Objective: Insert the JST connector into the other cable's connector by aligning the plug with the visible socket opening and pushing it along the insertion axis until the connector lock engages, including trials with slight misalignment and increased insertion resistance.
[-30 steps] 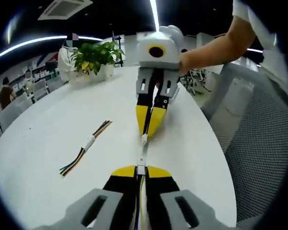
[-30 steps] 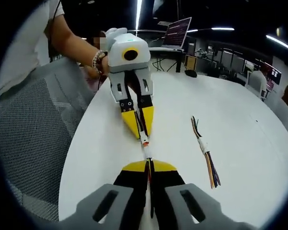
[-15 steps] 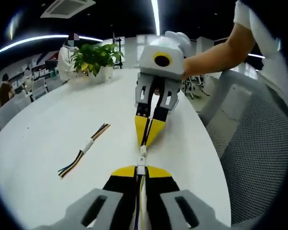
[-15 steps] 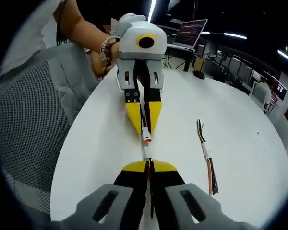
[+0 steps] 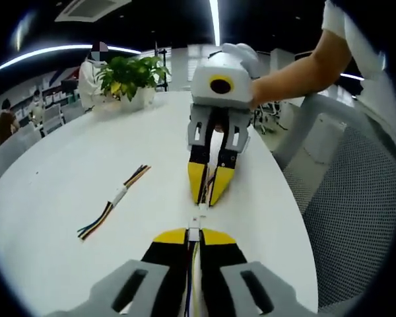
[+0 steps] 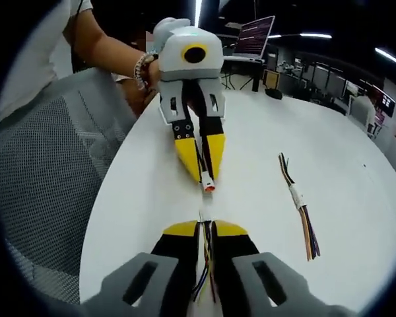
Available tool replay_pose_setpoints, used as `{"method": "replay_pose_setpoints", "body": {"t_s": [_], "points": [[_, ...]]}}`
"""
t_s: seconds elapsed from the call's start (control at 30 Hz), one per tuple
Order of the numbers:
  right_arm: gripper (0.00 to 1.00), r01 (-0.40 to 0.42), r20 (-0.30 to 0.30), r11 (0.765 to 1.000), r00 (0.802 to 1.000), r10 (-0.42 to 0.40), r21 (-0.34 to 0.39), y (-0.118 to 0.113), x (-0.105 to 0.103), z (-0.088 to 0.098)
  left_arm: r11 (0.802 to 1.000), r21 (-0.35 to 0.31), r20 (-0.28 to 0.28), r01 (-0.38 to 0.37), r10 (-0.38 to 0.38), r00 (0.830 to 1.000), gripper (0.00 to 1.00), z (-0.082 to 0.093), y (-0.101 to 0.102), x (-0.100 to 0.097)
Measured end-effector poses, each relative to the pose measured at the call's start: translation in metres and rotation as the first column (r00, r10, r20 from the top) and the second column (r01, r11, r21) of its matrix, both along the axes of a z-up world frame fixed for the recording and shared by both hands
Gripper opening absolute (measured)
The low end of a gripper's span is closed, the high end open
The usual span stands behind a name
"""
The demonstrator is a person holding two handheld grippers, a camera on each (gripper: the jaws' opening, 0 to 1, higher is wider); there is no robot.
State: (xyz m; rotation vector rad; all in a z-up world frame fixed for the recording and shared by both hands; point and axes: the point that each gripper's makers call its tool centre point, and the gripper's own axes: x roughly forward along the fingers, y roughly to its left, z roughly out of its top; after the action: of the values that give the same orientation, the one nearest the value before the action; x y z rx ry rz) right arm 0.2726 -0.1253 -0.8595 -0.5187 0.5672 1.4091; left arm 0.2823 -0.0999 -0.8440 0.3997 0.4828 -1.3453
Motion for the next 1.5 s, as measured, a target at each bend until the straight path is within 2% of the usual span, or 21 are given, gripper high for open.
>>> {"method": "replay_pose_setpoints", "body": {"t_s": [0.27, 0.5, 0.73, 1.0, 1.1, 1.23, 1.4, 1.5], "points": [[0.05, -0.017, 0.023, 1.0, 1.0, 0.017, 0.0, 0.004, 0.0, 0.0, 1.0, 0.01, 0.007, 0.005, -0.005, 1.0, 0.0, -0.001, 0.001, 0.0], [0.04, -0.026, 0.073, 1.0, 0.997, 0.026, 0.004, 0.007, 0.007, 0.017, 1.0, 0.012, 0.005, 0.008, -0.008, 1.0, 0.0, -0.001, 0.0, 0.0], [0.04, -0.06, 0.084, 0.998, 0.994, 0.063, -0.029, 0.016, 0.003, 0.013, 1.0, 0.019, 0.014, 0.019, -0.019, 1.0, 0.0, -0.001, -0.002, -0.001], [0.04, -0.08, 0.095, 0.995, 0.992, 0.086, -0.064, 0.016, 0.003, 0.012, 0.999, 0.028, 0.025, 0.028, -0.029, 0.999, 0.0, 0.0, -0.002, -0.002], [0.04, -0.086, 0.089, 0.992, 0.992, 0.094, -0.088, 0.017, 0.003, 0.01, 0.999, 0.041, 0.032, 0.035, -0.036, 0.999, 0.0, -0.001, -0.003, -0.002], [0.04, -0.116, 0.081, 0.986, 0.989, 0.126, -0.124, 0.02, 0.0, 0.003, 0.992, 0.097, 0.061, 0.076, -0.082, 0.995, 0.0, -0.008, -0.004, -0.006], [0.04, -0.105, 0.062, 0.987, 0.992, 0.113, -0.117, 0.023, 0.001, 0.003, 0.99, 0.113, 0.075, 0.08, -0.088, 0.993, 0.0, -0.008, -0.004, -0.005], [0.03, -0.075, 0.042, 0.994, 0.996, 0.079, -0.082, 0.023, 0.005, 0.008, 0.994, 0.089, 0.072, 0.063, -0.069, 0.995, 0.0, -0.003, -0.003, -0.001]]}}
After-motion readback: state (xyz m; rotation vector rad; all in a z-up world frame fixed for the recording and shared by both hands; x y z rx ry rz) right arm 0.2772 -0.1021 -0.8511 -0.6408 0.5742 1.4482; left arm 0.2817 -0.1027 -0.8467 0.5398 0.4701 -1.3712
